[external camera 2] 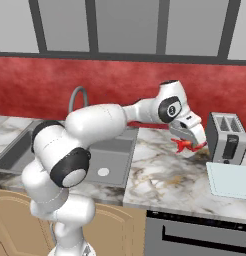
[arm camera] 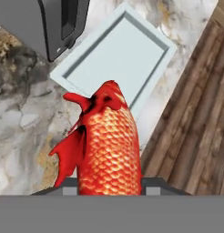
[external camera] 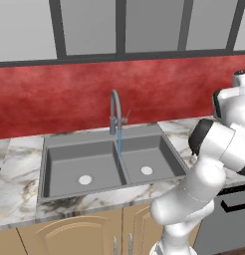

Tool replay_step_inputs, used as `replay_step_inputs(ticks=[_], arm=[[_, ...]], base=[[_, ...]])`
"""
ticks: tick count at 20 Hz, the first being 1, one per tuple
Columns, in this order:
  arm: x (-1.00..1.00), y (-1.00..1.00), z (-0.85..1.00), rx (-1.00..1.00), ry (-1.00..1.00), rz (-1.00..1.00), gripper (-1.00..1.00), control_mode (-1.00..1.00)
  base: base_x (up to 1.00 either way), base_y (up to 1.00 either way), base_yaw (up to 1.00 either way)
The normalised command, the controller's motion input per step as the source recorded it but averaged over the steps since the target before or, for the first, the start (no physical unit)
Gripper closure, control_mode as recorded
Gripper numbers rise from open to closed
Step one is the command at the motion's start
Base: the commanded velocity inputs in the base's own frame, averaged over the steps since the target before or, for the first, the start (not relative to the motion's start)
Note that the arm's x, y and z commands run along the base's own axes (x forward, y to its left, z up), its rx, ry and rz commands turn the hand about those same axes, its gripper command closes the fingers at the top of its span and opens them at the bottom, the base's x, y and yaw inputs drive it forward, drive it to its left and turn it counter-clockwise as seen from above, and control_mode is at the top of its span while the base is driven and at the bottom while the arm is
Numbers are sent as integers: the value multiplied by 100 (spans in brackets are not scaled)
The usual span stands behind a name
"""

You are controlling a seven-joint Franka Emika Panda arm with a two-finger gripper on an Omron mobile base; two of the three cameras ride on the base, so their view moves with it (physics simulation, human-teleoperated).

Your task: Take the fish out of the fridge, briefly rinse it in the sink, and place it on the tray next to the sink.

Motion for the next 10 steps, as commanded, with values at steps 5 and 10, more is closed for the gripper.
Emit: replay_step_inputs(ticks=[5,10], arm=[[0,-83,-54,1,0,0,100,-100],[7,-67,-15,1,-3,0,100,-100]], base=[[0,0,0],[0,0,0]])
